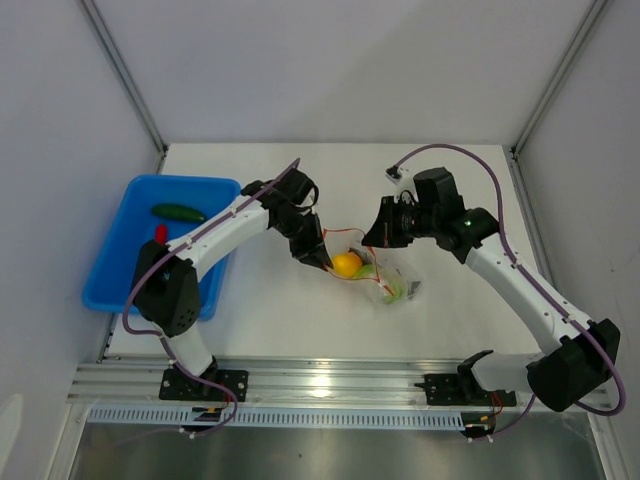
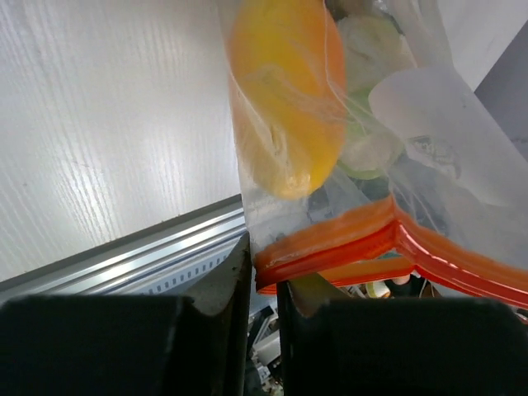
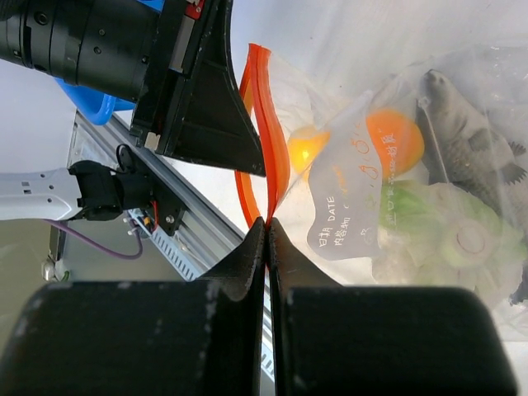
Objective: Place the food in the zip-top bag and seal the zipper
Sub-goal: Adjust the zipper food storage bag at the center of the board.
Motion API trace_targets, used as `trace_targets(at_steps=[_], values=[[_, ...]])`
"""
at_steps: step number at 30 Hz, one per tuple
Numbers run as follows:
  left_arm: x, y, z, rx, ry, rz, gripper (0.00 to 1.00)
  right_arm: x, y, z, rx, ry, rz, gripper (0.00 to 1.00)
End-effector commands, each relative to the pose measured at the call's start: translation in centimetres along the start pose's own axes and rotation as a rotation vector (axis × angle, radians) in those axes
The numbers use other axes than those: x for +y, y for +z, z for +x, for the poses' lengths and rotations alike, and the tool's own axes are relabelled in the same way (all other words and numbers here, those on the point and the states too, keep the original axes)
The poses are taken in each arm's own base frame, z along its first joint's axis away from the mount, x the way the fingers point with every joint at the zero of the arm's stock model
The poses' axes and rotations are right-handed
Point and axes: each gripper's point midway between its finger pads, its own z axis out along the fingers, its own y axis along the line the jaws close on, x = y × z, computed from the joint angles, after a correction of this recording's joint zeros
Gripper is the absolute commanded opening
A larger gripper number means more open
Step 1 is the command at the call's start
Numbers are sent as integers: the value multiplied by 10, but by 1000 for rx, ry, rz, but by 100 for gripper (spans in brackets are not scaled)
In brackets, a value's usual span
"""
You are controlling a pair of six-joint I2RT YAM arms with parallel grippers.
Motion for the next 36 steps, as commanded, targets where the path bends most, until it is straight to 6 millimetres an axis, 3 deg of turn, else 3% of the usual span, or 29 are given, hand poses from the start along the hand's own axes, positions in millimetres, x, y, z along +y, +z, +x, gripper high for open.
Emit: trace_targets(at_steps=[1, 2, 3, 4, 10, 13, 14, 16, 18, 19, 20, 21, 23, 26, 29, 31, 36], values=[[2, -3, -8, -51, 54, -38, 17, 23, -17, -21, -70, -37, -53, 0], [2, -2, -9, -52, 55, -41, 14, 23, -18, -20, -70, -37, -51, 0], [1, -3, -11, -61, 58, -40, 2, 22, -18, -19, -67, -36, -47, 0], [-1, -5, -12, -71, 63, -36, 1, 22, -19, -20, -69, -37, -43, 0], [-22, -53, -21, -240, 157, -13, 1, 17, -21, -23, -75, -44, -3, 0], [-34, -66, -12, -227, 199, 31, 1, 15, -26, -33, -95, -67, 40, 0], [-52, -81, -13, -251, 239, 67, 1, 15, -33, -42, -116, -85, 71, 0], [-64, -85, -6, -228, 272, 33, 1, 15, -43, -47, -136, -103, 100, 0], [-100, -110, -4, -265, 345, 86, 1, 17, -56, -61, -187, -130, 136, 0], [-105, -95, 1, -217, 357, 61, 0, 19, -63, -64, -205, -138, 147, 0], [-109, -97, 8, -194, 367, 54, 1, 20, -69, -65, -213, -144, 154, 0], [-139, -125, 11, -259, 421, 141, 1, 26, -78, -71, -240, -152, 151, 0], [-155, -133, 19, -262, 426, 191, 1, 35, -89, -74, -271, -157, 132, 0], [-151, -122, 24, -222, 395, 222, 1, 27, -83, -62, -244, -127, 138, 0], [-112, -64, 26, -63, 307, 153, 1, 11, -65, -41, -174, -72, 153, 0], [-95, -45, 25, -28, 273, 118, 0, 8, -57, -32, -149, -58, 139, 0], [-110, -54, 17, -77, 307, 163, 0, -3, -64, -37, -174, -71, 207, 0]])
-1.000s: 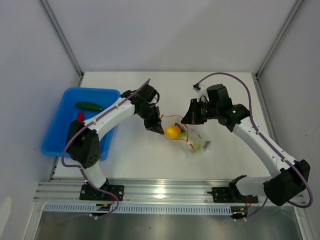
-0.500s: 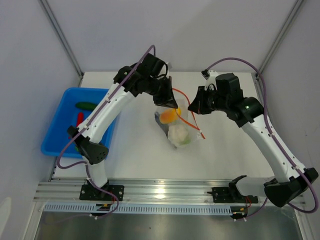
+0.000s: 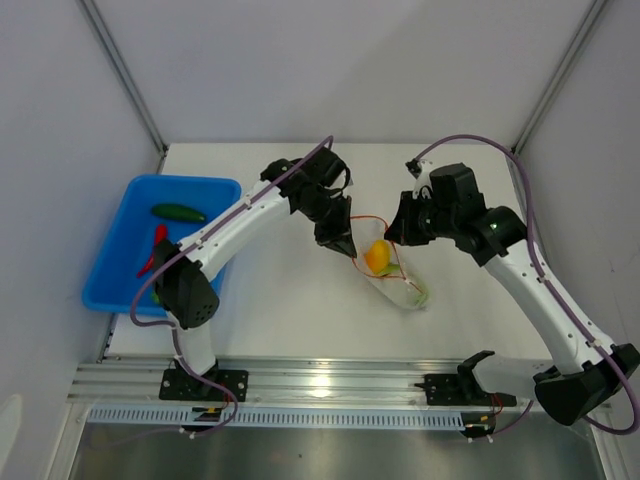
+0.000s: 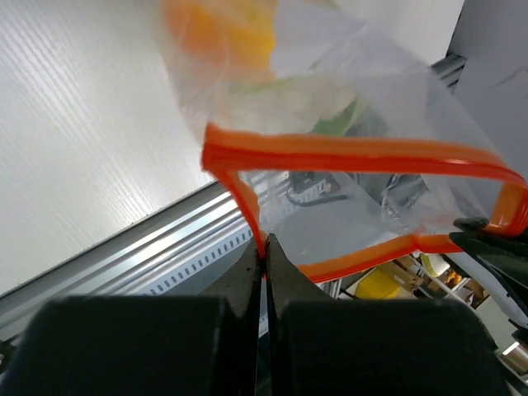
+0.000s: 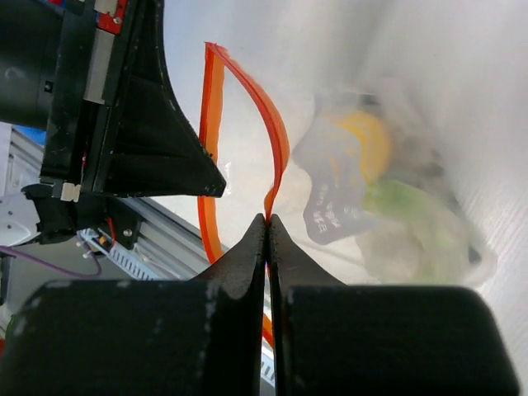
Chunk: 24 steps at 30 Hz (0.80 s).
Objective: Place the food in the zip-top bag and seal the zipper
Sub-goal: Adjust the zipper food storage bag at the center of the board.
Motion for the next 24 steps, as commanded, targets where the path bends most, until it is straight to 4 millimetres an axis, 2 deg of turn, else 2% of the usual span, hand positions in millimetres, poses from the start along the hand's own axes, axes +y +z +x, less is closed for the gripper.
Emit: trace_targets(at_steps=[1, 3, 4, 7, 10, 12, 14, 15, 16, 17, 19, 20, 23, 24], values=[[-42, -33, -15, -95, 69, 146, 1, 0, -15, -22, -94, -17, 27, 0], [-50, -36, -19, -98, 88, 164, 1, -3, -22, -31, -125, -25, 53, 0], [-48, -30, -21, -82, 82, 155, 1, -5, -24, -31, -126, -25, 67, 0], [-48, -28, -22, -68, 102, 147, 0, -13, -30, -37, -144, -28, 108, 0], [-40, -23, -22, -62, 112, 125, 1, -21, -28, -35, -136, -15, 123, 0], [-31, -21, -18, -58, 112, 104, 25, -21, -24, -31, -125, -9, 114, 0], [-20, -19, -19, -68, 106, 80, 34, -21, -16, -25, -106, 4, 94, 0], [-20, -27, -19, -97, 116, 84, 38, -19, -14, -24, -99, 8, 84, 0], [-8, -24, -19, -107, 100, 45, 53, -18, -11, -23, -92, 15, 71, 0], [-5, -29, -19, -127, 99, 35, 62, -17, -9, -23, -87, 15, 67, 0], [3, -42, -19, -170, 98, 9, 75, -16, -6, -24, -86, 12, 56, 0], [9, -54, -22, -219, 95, -17, 78, -16, -3, -24, -78, 12, 56, 0], [26, -74, -26, -301, 79, -92, 89, -15, 1, -25, -69, 14, 46, 0], [31, -89, -26, -345, 72, -97, 90, -15, 4, -25, -62, 17, 42, 0]])
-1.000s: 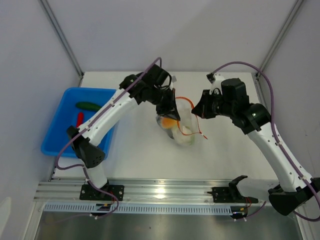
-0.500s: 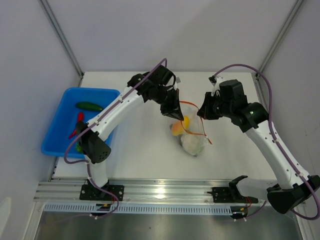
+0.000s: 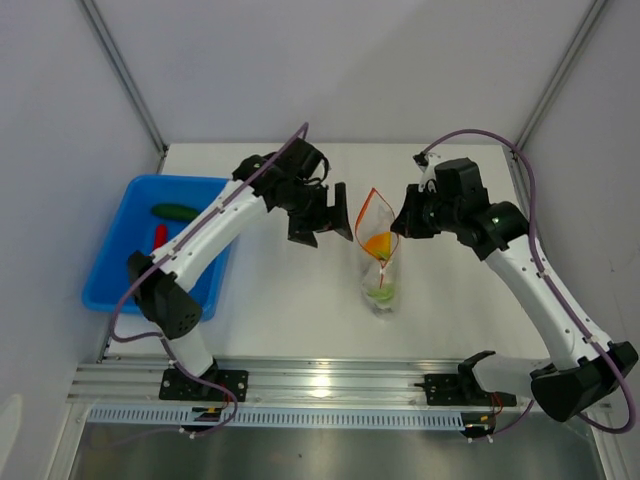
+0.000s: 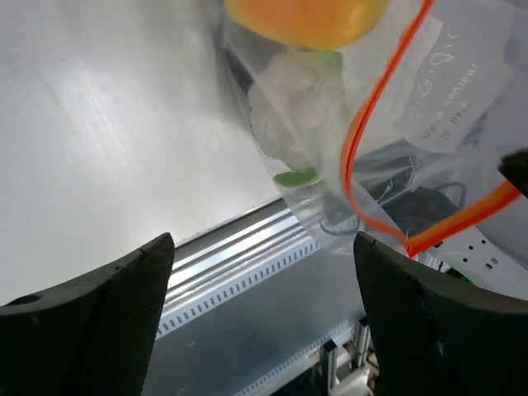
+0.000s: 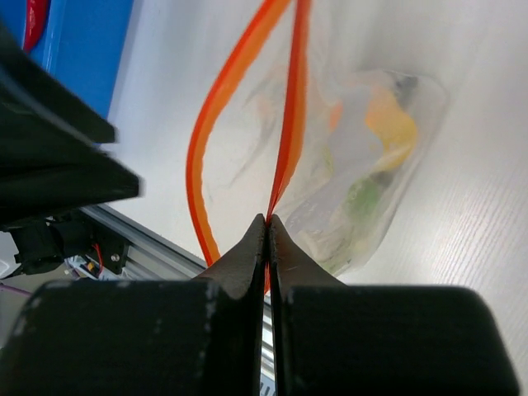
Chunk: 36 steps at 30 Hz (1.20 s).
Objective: Place the food in the zip-top bag and seal the zipper
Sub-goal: Adjust the zipper food storage bag at the center of the board, then pick up the fake fruit from the bin.
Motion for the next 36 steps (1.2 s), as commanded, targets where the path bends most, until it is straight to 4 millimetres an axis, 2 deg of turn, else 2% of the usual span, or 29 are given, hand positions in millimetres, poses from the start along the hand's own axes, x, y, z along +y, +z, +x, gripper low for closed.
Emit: trace_targets(at_steps=[1, 3, 4, 5, 6, 7, 8, 9, 11, 13, 14, 15, 16, 17, 19, 21, 27, 30, 36], values=[[18, -62, -11, -204, 10, -56, 92, 9, 6, -10, -20, 0, -46, 0], [41, -75, -16, -264, -41, -122, 93, 12, 11, -9, -6, 8, -63, 0], [49, -87, -12, -289, -72, -138, 95, 12, 12, -9, -3, 12, -67, 0], [67, -84, -5, -273, -105, -183, 96, 12, 14, -8, 3, 13, -70, 0], [85, -91, -9, -302, -152, -223, 96, 12, 17, -7, 10, 15, -74, 0], [95, -103, -6, -333, -173, -234, 98, 13, 19, -7, 14, 18, -76, 0], [111, -101, 2, -320, -207, -270, 99, 13, 20, -8, 16, 18, -80, 0], [138, -102, 4, -322, -274, -319, 99, 15, 21, -9, 15, 18, -87, 0], [168, -110, 16, -342, -337, -380, 100, 15, 25, -8, 23, 21, -90, 0], [210, -113, 29, -337, -450, -470, 99, 16, 28, -7, 34, 23, -96, 0], [220, -119, 34, -360, -479, -488, 99, 16, 28, -7, 37, 24, -97, 0], [240, -127, 37, -379, -552, -526, 99, 17, 29, -7, 38, 22, -102, 0], [257, -122, 50, -353, -599, -565, 99, 17, 29, -6, 41, 23, -106, 0], [275, -131, 54, -388, -676, -587, 99, 17, 30, -5, 43, 28, -106, 0], [295, -126, 65, -377, -730, -607, 99, 17, 33, -2, 50, 28, -111, 0], [315, -130, 71, -397, -798, -628, 99, 17, 33, -1, 53, 32, -114, 0], [359, -127, 79, -362, -907, -710, 99, 17, 34, 3, 66, 29, -119, 0], [374, -130, 77, -373, -923, -752, 100, 15, 35, 5, 68, 21, -116, 0], [395, -133, 57, -402, -937, -775, 100, 12, 40, 11, 86, 18, -116, 0]])
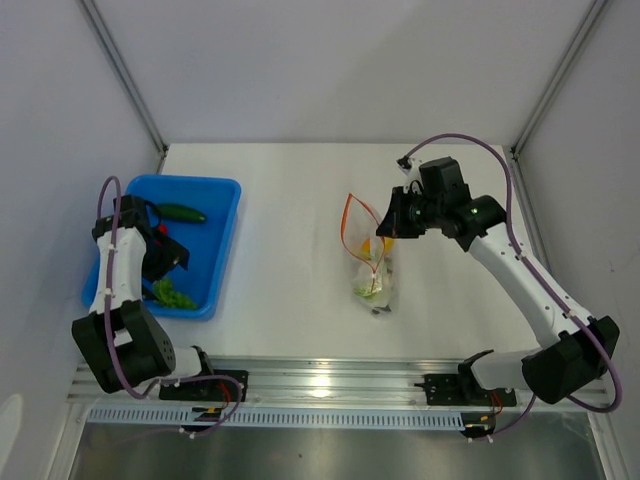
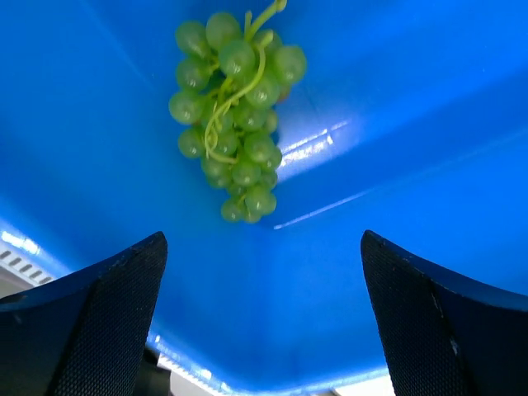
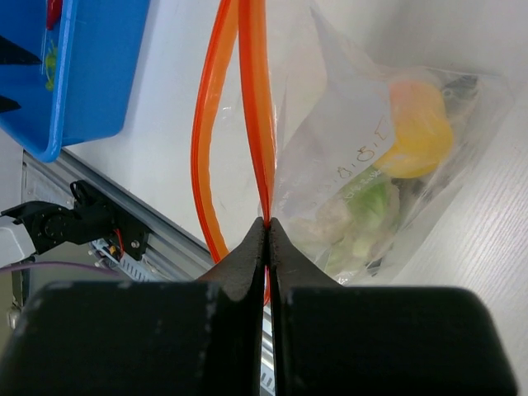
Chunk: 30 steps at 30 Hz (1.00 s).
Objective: Place the food in the zip-top bag and seal the zipper
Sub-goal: Pick up the fake fruit from the bin.
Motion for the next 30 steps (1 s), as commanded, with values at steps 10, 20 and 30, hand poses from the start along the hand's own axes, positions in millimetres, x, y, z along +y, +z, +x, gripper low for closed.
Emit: trace_targets(at_steps=[10, 20, 30], values=[[1, 27, -25, -5, 8, -86, 99, -4, 16, 7, 32, -13, -17, 0], [14, 48, -30, 4, 5, -157, 98, -6, 25, 4, 43, -7, -23, 0], [31, 81, -34, 49, 24, -264, 95, -11, 26, 4, 46, 5, -14, 0]])
